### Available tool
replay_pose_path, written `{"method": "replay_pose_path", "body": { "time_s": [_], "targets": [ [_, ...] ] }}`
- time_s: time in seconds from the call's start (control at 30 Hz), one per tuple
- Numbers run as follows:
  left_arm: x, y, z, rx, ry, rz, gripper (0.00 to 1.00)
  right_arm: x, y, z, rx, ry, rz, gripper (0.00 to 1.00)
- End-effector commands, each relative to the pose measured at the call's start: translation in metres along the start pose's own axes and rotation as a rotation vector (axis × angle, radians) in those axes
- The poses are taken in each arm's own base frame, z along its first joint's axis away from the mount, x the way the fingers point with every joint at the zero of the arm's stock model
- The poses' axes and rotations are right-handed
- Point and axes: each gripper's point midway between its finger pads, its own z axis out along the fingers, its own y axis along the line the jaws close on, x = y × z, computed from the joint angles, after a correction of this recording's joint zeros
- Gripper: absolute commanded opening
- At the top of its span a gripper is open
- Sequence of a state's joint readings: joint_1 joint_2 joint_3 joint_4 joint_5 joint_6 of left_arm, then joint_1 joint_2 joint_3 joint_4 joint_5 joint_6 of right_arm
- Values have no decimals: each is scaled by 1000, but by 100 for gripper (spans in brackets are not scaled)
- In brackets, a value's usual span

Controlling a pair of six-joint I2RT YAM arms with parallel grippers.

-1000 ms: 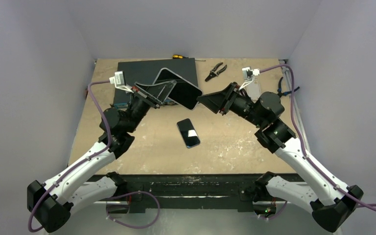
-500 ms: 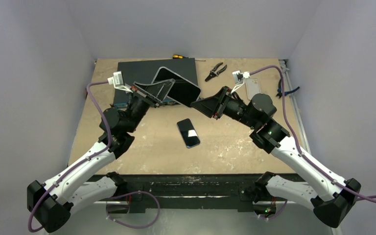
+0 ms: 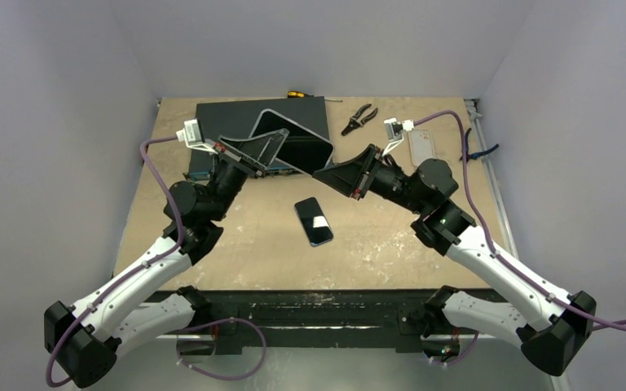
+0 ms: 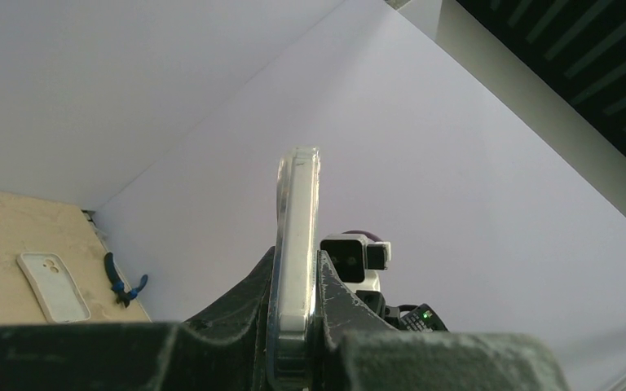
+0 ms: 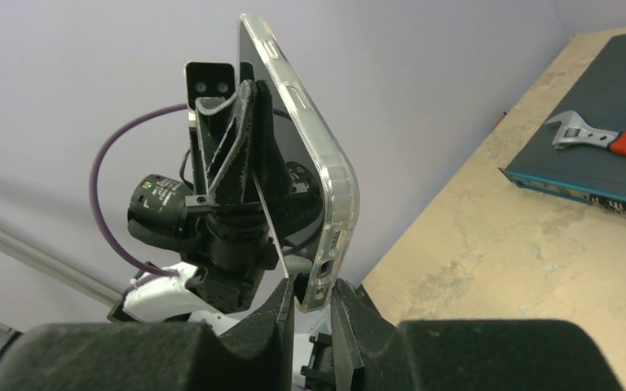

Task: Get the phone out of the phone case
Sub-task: Remove the phone case from the phone.

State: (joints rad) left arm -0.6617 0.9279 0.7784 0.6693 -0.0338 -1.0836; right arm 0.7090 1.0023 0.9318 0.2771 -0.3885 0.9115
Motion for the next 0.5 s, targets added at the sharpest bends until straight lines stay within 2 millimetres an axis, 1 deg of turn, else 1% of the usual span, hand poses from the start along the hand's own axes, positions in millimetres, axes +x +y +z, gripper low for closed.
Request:
{"method": "replay_pose_path", "body": {
  "time_s": [0.0,0.23,0.4,0.47],
  "targets": [
    [-31,-49,-1,129,-92,-42,0,-13,28,-5,-114,-65,-35,19],
    [-21,-25,-2,49,-74,-84,0,-37,71,-28,-253,-187,-112,6],
    [-5,-8,1,0,-19,-133,0,-48,93,-37,-306,-221,-194,0],
    [4,0,4,-27,12,-156,0,-53,101,-40,-316,-231,-233,0]
  ]
}}
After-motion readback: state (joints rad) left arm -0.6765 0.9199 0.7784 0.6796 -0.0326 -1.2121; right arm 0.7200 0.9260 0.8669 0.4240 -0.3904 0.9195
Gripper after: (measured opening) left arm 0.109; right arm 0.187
